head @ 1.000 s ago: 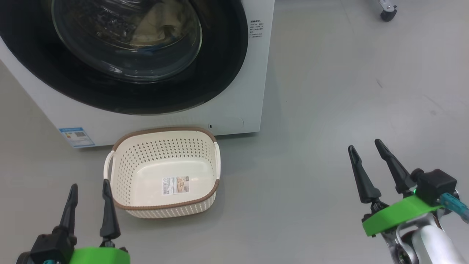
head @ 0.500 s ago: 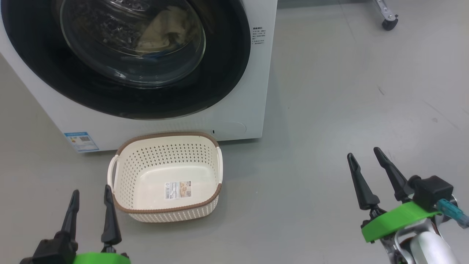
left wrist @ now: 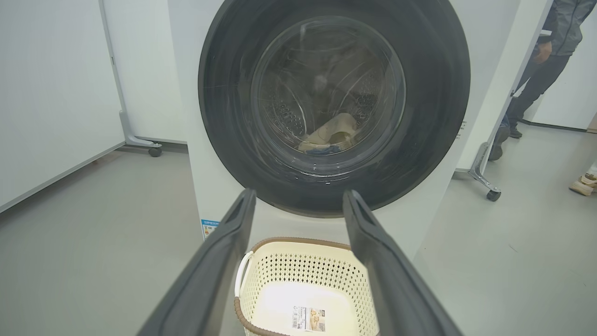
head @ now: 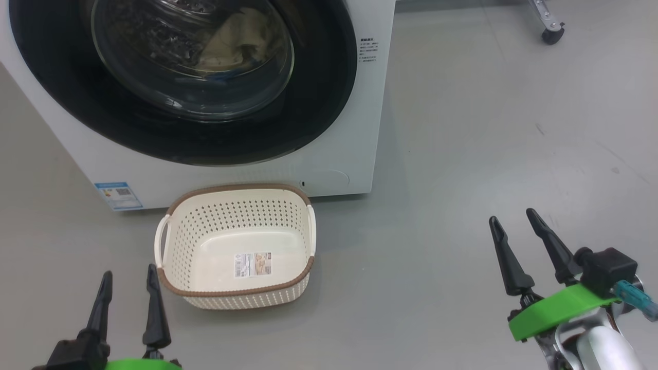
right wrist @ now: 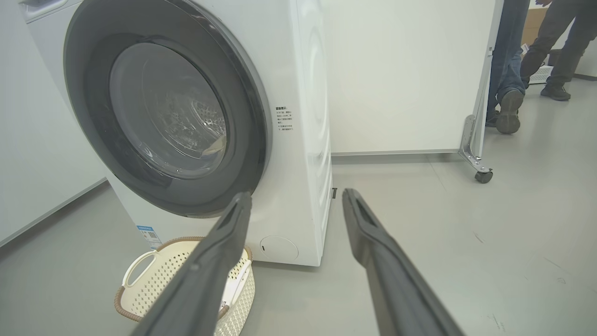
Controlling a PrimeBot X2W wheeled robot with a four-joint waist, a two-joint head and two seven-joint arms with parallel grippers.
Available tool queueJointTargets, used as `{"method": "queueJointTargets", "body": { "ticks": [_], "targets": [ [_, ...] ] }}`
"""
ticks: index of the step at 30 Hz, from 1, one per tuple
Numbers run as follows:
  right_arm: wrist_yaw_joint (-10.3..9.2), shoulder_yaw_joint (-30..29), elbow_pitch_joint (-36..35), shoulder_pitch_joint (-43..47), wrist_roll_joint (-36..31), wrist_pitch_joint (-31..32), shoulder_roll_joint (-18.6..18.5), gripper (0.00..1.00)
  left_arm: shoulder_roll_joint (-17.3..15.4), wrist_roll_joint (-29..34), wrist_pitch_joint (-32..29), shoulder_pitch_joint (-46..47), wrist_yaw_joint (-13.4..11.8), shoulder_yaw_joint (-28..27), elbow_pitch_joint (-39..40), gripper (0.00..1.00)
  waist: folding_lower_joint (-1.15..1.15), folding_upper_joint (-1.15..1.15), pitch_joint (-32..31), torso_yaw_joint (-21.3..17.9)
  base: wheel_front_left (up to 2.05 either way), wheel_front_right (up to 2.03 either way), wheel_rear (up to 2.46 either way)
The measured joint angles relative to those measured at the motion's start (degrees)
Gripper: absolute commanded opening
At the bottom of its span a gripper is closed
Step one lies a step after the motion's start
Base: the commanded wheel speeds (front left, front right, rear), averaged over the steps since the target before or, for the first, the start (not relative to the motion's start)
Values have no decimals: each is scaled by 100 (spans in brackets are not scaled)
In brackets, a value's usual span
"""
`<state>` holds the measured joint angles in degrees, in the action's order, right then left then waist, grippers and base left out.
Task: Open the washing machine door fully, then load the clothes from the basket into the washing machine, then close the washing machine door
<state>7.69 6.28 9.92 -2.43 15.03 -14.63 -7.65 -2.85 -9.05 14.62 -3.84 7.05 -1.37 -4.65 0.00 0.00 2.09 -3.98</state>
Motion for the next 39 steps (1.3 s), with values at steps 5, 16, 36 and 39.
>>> {"method": "queueJointTargets", "body": {
  "ticks": [5, 16, 36, 39],
  "targets": [
    [0, 1, 1, 0, 0, 0, 0, 100, 1, 0, 0, 1, 1, 1, 1, 100, 1, 0, 38, 24, 0, 0, 0],
    [2, 97, 456, 206, 5, 4, 96, 0, 68, -3, -5, -99, -1, 48, -500, 0, 1, 0, 58, 56, 0, 0, 0],
    [2, 19, 623, 418, 1135, 241, 136, 0, 99, -1166, -315, -166, 0, 37, -724, 0, 1, 0, 20, 106, 0, 0, 0],
    [2, -11, 623, 413, 1325, 280, 138, 0, 99, -1370, -363, -131, 0, 30, -736, 0, 1, 0, 14, 115, 0, 0, 0]
  ]
}}
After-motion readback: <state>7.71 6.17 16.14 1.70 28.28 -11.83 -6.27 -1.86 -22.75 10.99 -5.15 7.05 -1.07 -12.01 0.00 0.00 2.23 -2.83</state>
